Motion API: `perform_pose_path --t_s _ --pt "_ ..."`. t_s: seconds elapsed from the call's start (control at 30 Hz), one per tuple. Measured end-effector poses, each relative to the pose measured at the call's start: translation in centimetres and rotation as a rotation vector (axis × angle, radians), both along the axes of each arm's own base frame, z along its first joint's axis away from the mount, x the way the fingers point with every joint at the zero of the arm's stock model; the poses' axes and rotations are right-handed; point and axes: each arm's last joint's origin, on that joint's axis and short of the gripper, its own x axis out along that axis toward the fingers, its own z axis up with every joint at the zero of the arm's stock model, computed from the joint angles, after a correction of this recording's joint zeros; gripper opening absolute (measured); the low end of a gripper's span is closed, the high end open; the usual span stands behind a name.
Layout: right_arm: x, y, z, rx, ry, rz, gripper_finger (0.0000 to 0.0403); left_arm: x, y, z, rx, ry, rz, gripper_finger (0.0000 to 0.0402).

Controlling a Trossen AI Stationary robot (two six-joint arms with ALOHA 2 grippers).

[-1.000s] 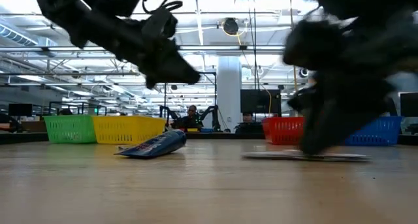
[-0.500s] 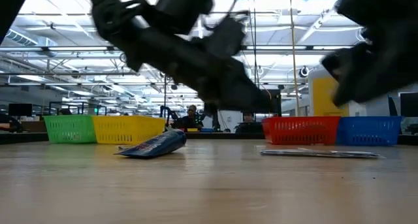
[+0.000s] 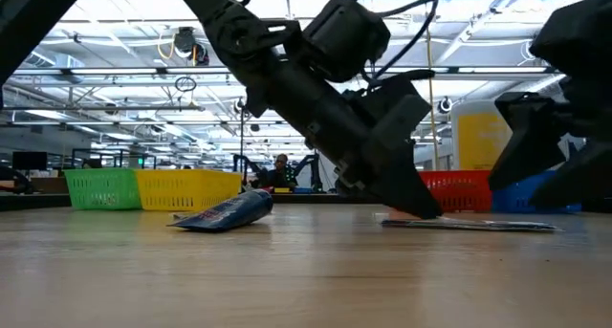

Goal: Pick & Place Travel size toiletries
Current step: Put the comb into the blue bin

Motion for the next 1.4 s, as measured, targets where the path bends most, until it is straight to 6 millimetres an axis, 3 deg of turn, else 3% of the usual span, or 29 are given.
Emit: perform_pose_path --t_s 0.4,0.9,1.4 --pt "1.6 -1.1 -2.2 -0.036 0.017 -0.064 0.0211 -0.6 -0.6 -0.7 -0.008 0.094 -0.045 0.0007" --pt "2.0 -1.5 -1.9 -0.128 0.0 -0.039 0.0175 -0.8 -1.0 -0.9 0.018 0.111 -0.077 0.0005" --pt "2.2 -1.6 -1.6 -0.163 -0.037 -0.085 0.0171 -0.9 -1.0 -0.9 0.023 0.112 -0.086 0.0008"
